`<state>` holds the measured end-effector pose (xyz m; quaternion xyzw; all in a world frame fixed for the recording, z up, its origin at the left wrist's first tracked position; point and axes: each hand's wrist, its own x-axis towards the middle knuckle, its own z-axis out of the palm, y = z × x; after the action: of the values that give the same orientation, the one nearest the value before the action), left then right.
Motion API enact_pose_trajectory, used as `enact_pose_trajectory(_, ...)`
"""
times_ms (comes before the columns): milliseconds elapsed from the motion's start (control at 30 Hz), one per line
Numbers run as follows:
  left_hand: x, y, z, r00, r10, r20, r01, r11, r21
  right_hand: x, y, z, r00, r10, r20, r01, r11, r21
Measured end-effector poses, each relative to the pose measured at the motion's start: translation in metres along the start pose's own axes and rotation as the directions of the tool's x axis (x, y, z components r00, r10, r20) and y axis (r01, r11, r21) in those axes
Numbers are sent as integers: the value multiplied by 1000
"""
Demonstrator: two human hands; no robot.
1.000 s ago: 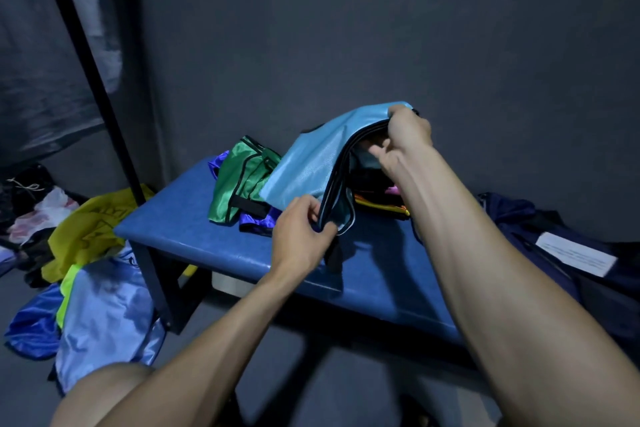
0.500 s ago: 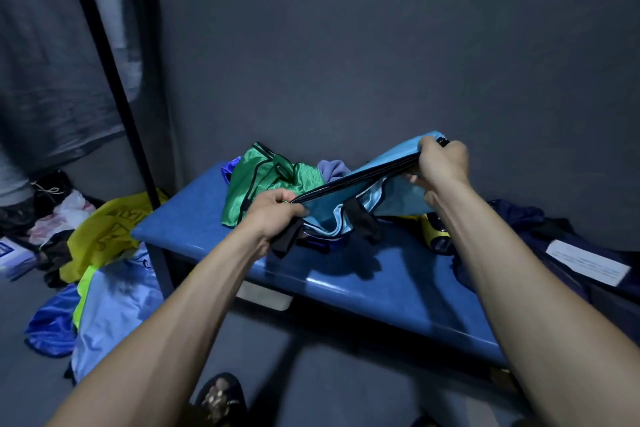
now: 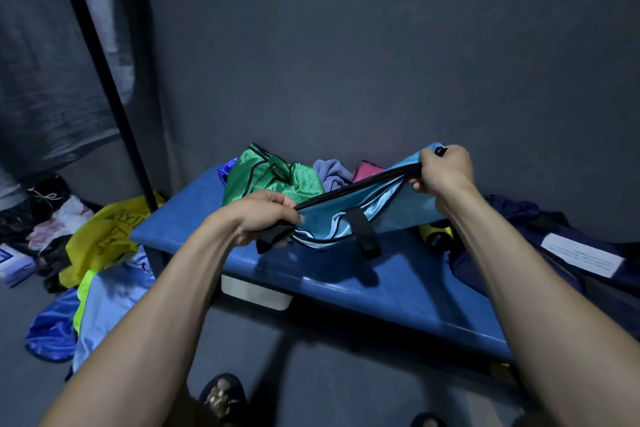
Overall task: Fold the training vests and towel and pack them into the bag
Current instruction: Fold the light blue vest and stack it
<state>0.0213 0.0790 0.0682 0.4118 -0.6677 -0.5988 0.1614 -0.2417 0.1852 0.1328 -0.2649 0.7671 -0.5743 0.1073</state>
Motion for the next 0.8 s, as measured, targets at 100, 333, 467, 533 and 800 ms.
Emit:
enact_pose_trajectory(100,1,-1,3,1000,0,-14,0,1000,-12,1,-1,-2,1000,-8,5,8,1000,13)
enact_pose_trajectory(333,9,1,12,976,30,-214,-6,994,111,-5,3,-4,994,-107,10,108,993,-54)
enact_pose_trajectory(467,10,2,13,1000,-3,-9,1,986,-164,0,7,-11,992,-127,-13,126,990,-57)
enact_pose_trajectory(533,12,2,10,997,-10,82,28,975,-220,2,9,-13,991,-133,-23,132,990,-50)
enact_pose_trajectory(800,12,-7,7,991,-24,133,42,990,-133,3,8,-19,990,-136,-29,135,990,-38)
